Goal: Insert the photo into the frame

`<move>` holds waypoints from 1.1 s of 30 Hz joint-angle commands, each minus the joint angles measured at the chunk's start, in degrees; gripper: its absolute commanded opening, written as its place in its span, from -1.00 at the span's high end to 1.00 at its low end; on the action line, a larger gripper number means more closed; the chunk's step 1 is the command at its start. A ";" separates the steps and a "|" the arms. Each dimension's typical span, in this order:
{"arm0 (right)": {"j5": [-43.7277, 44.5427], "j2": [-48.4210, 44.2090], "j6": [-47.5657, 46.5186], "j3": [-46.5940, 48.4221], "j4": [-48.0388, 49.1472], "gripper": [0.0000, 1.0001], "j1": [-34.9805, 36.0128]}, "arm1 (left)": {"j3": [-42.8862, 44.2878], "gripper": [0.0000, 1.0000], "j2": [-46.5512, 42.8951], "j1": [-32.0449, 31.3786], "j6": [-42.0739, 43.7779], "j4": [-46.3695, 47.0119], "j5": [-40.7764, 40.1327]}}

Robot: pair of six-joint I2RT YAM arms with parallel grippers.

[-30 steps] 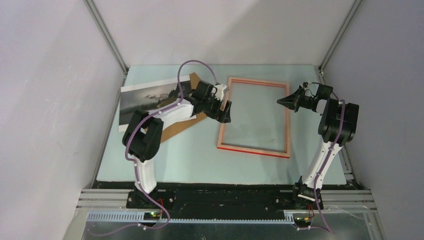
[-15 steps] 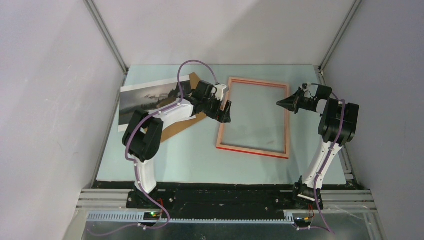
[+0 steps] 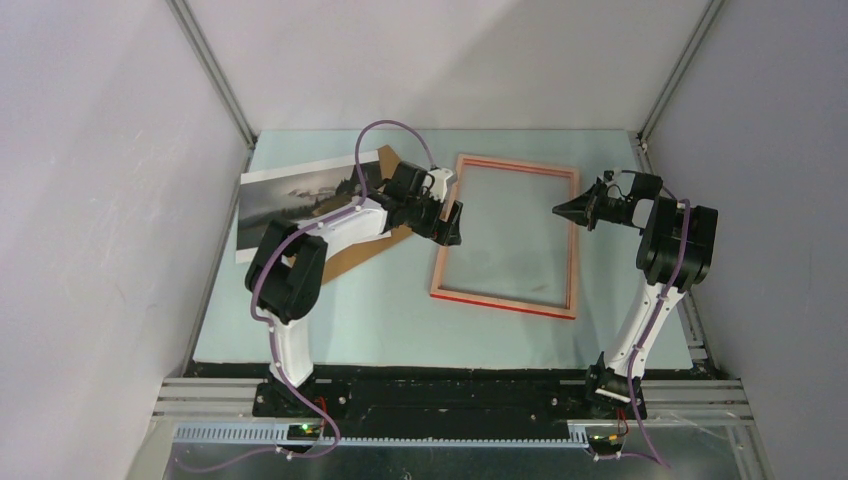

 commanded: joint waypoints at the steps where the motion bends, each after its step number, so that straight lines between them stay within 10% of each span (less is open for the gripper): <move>1: -1.12 0.55 -1.27 0.01 -1.84 1.00 0.66 | 0.78 -0.99 0.99 -0.22 -0.83 1.13 -0.83; 33: 0.61 1.50 -5.95 1.25 -7.93 1.00 1.54 | 2.28 -0.99 6.36 -0.33 -5.82 2.34 2.82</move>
